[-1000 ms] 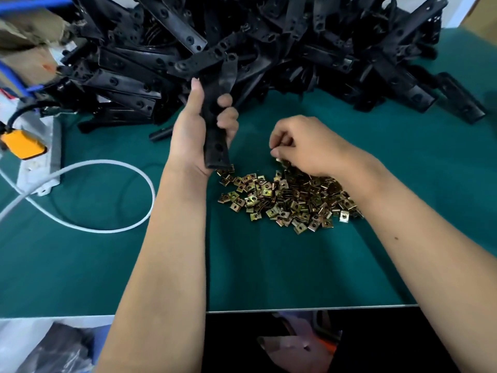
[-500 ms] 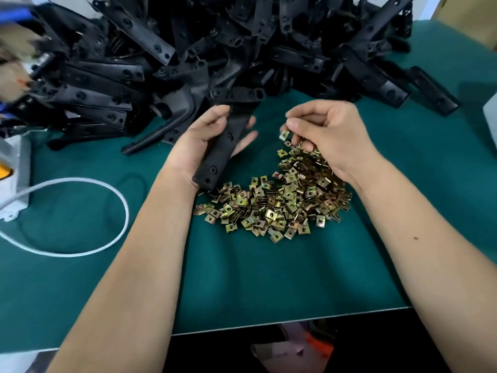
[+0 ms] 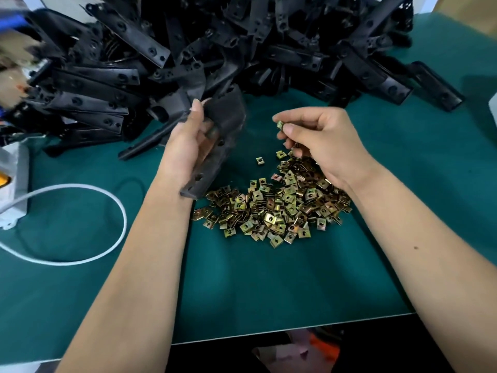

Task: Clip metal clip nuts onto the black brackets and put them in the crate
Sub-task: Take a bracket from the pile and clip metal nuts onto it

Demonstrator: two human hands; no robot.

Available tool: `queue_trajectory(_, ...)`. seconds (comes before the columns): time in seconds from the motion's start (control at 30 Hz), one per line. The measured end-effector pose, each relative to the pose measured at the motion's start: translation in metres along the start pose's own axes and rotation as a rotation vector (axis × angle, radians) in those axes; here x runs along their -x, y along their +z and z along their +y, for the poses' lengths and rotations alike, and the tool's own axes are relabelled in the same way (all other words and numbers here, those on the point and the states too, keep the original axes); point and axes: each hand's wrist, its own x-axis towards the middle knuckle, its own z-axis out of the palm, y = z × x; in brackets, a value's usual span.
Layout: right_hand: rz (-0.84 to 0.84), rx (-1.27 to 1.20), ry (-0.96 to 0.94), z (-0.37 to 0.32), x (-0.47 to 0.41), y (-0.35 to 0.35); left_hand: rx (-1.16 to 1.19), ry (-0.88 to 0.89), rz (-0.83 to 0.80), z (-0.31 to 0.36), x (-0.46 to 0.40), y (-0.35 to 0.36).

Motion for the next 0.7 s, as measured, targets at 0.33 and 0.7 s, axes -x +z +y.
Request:
queue_trajectory(0.33, 0.052, 0.002, 0.036, -0.001, -0.001, 0.001, 0.234, 0.408, 0.151, 0.038, 0.002, -0.017)
queue_trajectory(0.7, 0.164, 0.054, -0.029, 0.0, -0.001, 0.007, -0.997, 0.656, -0.078, -0.015, 0.015, 0.022)
